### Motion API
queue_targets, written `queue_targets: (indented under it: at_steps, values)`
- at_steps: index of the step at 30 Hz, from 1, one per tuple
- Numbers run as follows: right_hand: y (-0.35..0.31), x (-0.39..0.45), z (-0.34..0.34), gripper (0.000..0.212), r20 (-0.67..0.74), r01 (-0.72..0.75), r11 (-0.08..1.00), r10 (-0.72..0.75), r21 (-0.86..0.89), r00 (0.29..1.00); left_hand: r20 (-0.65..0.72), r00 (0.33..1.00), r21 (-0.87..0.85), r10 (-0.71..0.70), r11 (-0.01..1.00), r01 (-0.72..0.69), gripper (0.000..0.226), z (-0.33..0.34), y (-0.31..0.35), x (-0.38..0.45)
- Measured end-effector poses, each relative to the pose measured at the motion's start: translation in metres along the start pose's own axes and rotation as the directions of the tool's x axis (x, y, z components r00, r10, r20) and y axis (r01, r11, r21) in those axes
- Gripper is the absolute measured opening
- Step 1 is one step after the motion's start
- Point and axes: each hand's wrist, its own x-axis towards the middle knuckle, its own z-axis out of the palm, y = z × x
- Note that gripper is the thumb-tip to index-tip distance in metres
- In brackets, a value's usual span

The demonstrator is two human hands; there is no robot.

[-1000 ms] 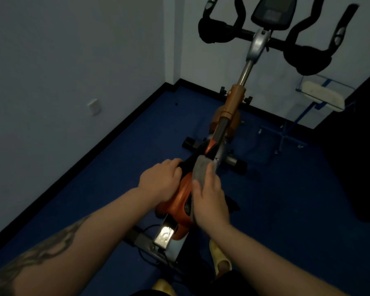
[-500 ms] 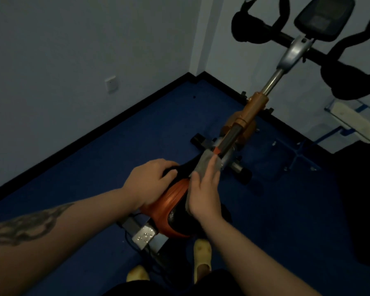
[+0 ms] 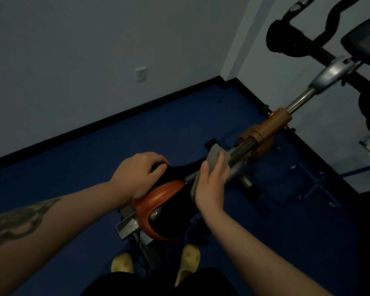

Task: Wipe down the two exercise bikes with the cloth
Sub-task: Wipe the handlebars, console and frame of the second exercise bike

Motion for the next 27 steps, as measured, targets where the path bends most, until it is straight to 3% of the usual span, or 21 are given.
queue_targets:
  at_steps: [3, 6, 9, 12, 13, 16, 18, 20, 22, 25, 27]
  values:
    - [0.003, 0.000, 0.005, 0.070, 0.000, -0.007, 0.994, 0.007, 0.111, 1.000, -0.072, 0.997, 0.049, -0.025, 0.998, 0.029, 0.024, 0.001, 0.002, -0.002]
    - [0.000, 0.048, -0.007, 0.044, -0.072, -0.108, 0.975, 0.124, 0.195, 0.990, -0.179, 0.982, 0.149, -0.055, 0.985, 0.083, 0.023, 0.001, 0.010, -0.006]
    - [0.008, 0.044, -0.014, 0.041, -0.015, 0.099, 0.995, -0.099, -0.007, 0.995, -0.331, 0.923, 0.175, -0.195, 0.949, 0.263, 0.025, 0.016, 0.030, -0.020]
    - [0.023, 0.043, -0.027, 0.040, 0.161, 0.524, 0.788, -0.500, -0.323, 0.851, -0.435, 0.829, 0.080, -0.351, 0.902, 0.424, 0.032, 0.043, 0.057, -0.036]
    - [0.024, 0.054, -0.034, 0.039, 0.247, 0.585, 0.726, -0.530, -0.361, 0.811, -0.458, 0.803, 0.055, -0.381, 0.889, 0.454, 0.035, 0.049, 0.062, -0.039]
    - [0.009, 0.072, -0.042, 0.044, 0.391, 0.618, 0.667, -0.482, -0.417, 0.784, -0.494, 0.748, -0.017, -0.445, 0.864, 0.503, 0.038, 0.051, 0.065, -0.042]
    - [-0.001, 0.061, -0.031, 0.052, 0.488, 0.704, 0.496, -0.508, -0.508, 0.710, -0.498, 0.742, -0.020, -0.449, 0.861, 0.508, 0.035, 0.049, 0.064, -0.040]
    - [-0.004, 0.049, -0.024, 0.050, 0.582, 0.832, 0.372, -0.596, -0.411, 0.553, -0.499, 0.740, -0.010, -0.451, 0.857, 0.515, 0.031, 0.049, 0.064, -0.037]
    - [-0.011, 0.057, -0.029, 0.047, 0.672, 0.906, 0.342, -0.614, -0.248, 0.415, -0.509, 0.731, -0.016, -0.455, 0.854, 0.520, 0.029, 0.049, 0.064, -0.036]
    - [-0.016, 0.092, -0.035, 0.053, 0.770, 0.904, 0.384, -0.515, -0.186, 0.377, -0.528, 0.718, -0.039, -0.454, 0.857, 0.513, 0.026, 0.049, 0.061, -0.035]
    - [-0.020, 0.094, -0.031, 0.040, 0.776, 0.940, 0.299, -0.550, -0.162, 0.309, -0.543, 0.703, -0.065, -0.459, 0.858, 0.510, 0.024, 0.049, 0.060, -0.035]
